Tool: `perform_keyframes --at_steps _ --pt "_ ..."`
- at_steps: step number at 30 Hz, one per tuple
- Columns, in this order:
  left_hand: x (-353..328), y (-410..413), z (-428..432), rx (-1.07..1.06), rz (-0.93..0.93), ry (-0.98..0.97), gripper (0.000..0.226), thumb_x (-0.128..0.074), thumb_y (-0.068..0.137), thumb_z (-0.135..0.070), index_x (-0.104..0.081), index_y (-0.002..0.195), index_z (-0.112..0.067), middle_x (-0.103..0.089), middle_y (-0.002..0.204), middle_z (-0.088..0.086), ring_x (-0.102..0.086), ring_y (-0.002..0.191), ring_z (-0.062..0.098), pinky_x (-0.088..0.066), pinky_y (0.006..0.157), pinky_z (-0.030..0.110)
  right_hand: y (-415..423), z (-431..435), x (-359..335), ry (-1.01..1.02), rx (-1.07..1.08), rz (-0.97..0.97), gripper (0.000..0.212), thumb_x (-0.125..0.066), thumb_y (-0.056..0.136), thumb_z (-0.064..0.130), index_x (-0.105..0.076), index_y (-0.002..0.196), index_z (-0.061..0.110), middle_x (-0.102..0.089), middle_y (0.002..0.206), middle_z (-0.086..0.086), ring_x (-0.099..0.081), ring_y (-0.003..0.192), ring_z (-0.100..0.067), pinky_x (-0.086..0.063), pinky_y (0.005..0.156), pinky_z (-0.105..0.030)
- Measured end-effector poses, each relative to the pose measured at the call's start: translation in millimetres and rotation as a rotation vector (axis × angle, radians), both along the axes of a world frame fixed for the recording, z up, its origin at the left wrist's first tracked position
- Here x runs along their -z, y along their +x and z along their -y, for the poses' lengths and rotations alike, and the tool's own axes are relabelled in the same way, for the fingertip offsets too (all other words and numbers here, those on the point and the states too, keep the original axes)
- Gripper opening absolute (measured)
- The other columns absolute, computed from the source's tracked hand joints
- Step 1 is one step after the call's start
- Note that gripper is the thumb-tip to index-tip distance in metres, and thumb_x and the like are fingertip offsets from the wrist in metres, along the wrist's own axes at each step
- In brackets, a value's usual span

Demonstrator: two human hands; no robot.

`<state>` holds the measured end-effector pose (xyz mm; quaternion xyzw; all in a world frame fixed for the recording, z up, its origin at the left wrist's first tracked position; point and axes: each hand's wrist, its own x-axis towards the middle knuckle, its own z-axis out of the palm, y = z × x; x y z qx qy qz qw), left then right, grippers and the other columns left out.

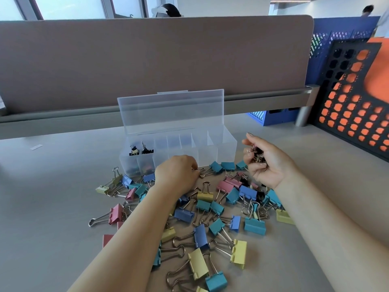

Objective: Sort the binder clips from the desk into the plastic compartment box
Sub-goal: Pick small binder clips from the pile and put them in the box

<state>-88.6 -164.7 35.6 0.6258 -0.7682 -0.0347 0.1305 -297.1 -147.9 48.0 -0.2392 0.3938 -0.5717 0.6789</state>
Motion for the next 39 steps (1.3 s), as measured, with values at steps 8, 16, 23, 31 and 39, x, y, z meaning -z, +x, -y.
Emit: perform_keyframes --at_steps 8,16,23,31,39 --pt "-0.2 0.8 -0.3 0.047 0.009 -0.016 0.025 -0.041 0.098 -0.034 -0.061 0.111 -0.026 -0.064 0.110 -0.004 -0.058 0.098 0.018 -0.042 0.068 0.028 -1.0 -2.9 1.7 0.007 0.048 -0.008 0.011 -0.069 0.076 0.003 -0.061 0.075 0.011 -0.055 0.060 0.002 -0.054 0.046 -0.002 -0.042 0.036 -0.007" --pt "0.9 0.7 -1.3 0.046 0.003 -0.032 0.028 -0.039 0.099 -0.038 -0.060 0.113 -0.025 -0.064 0.112 -0.003 -0.058 0.098 0.018 -0.042 0.068 0.030 -10.2 -7.3 1.1 0.035 0.034 -0.121 0.014 -0.056 0.089 -0.001 -0.067 0.085 0.007 -0.067 0.075 -0.007 -0.059 0.050 -0.005 -0.039 0.033 -0.008" --pt "4.0 -2.2 -1.2 0.054 0.016 -0.042 0.034 -0.045 0.094 -0.051 -0.060 0.114 -0.027 -0.064 0.111 -0.005 -0.059 0.098 0.017 -0.043 0.067 0.028 -14.7 -6.5 0.6 -0.017 -0.010 -0.579 0.014 -0.072 0.080 0.017 -0.061 0.080 0.008 -0.045 0.066 -0.001 -0.034 0.040 -0.003 -0.021 0.029 -0.012" --pt "1.7 -5.3 0.1 0.041 -0.166 -0.027 0.019 -0.047 0.095 -0.034 -0.061 0.102 -0.024 -0.064 0.095 -0.004 -0.058 0.081 0.015 -0.044 0.063 0.026 -4.9 -14.4 0.8 -0.134 -0.083 -1.439 0.023 -0.080 0.075 0.034 -0.068 0.074 0.016 -0.064 0.068 -0.001 -0.054 0.059 -0.010 -0.037 0.051 -0.023" --pt "-33.1 -2.8 -4.5 0.013 -1.719 1.043 0.017 -0.037 0.085 -0.017 -0.043 0.069 -0.017 -0.038 0.060 -0.004 -0.027 0.037 0.005 -0.016 0.032 0.010 3.0 -16.4 4.1 -0.121 -0.105 -1.573 0.027 -0.072 0.083 0.035 -0.068 0.083 0.008 -0.062 0.066 -0.007 -0.049 0.053 -0.016 -0.035 0.049 -0.024"
